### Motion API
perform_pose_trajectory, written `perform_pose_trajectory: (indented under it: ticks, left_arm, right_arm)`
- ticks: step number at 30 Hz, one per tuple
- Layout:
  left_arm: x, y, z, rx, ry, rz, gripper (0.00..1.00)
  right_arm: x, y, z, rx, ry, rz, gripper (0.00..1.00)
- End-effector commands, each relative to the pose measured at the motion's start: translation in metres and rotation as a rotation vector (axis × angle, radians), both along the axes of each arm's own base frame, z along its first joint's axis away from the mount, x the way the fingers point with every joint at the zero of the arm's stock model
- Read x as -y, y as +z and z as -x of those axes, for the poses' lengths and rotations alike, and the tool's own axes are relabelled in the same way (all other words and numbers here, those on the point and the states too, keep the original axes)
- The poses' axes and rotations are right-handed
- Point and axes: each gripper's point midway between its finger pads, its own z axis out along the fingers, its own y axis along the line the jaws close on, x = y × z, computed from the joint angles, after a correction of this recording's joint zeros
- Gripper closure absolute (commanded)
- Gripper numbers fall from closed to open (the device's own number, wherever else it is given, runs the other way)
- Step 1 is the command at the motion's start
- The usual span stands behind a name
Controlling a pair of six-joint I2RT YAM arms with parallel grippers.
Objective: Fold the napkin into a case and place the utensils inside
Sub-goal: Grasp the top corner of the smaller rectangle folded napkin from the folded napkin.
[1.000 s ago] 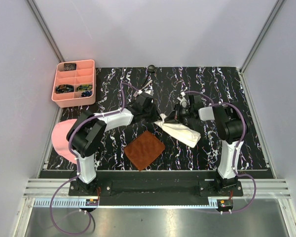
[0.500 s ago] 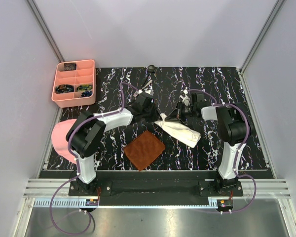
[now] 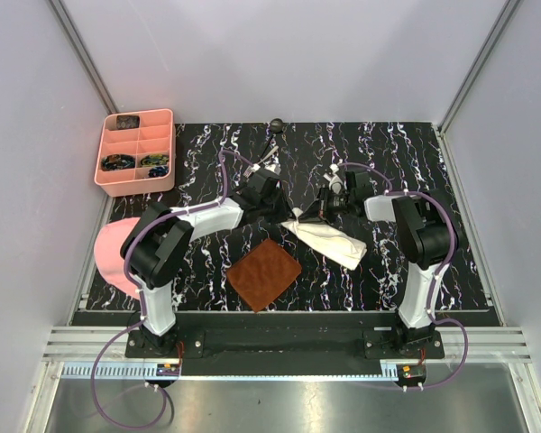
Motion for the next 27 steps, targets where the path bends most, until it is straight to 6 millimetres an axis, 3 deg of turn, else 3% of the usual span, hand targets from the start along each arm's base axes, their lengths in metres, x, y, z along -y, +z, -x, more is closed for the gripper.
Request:
perform_pose_trajectory:
  ticks: [1,4,5,9,12,17,21,27]
  left_arm:
    - [0.014,0.031,-0.007,0.074,-0.019,0.069,1.0]
    - [0.025,0.033,-0.004,0.071,-0.042,0.113,1.0]
    - [0.028,0.034,-0.003,0.069,-0.05,0.128,1.0]
    - [0.03,0.024,0.001,0.031,-0.054,0.141,1.0]
    - [0.013,0.015,-0.003,0.015,0.0,0.108,1.0]
    - [-0.007,0.015,-0.011,0.024,0.06,0.045,1.0]
    - [-0.019,0.014,-0.012,0.048,0.074,0.007,1.0]
    - [-0.017,0.016,-0.012,0.056,0.052,0.013,1.0]
  right_arm:
    - [-0.017,0.011,0.0,0.035,0.035,-0.036,0.98]
    - [-0.032,0.01,-0.004,0.027,0.074,-0.064,0.98]
    - [-0.038,-0.004,0.001,-0.009,0.1,-0.063,0.98]
    - [-0.055,-0.026,0.003,-0.04,0.162,-0.063,0.98]
    - [-0.049,-0.021,-0.003,-0.002,0.118,-0.048,0.97]
    - [-0.04,-0.009,-0.005,-0.005,0.092,-0.057,0.96]
    - [-0.028,0.003,-0.003,-0.012,0.066,-0.076,0.88]
    - [-0.024,0.0,0.006,-0.019,0.075,-0.071,0.85]
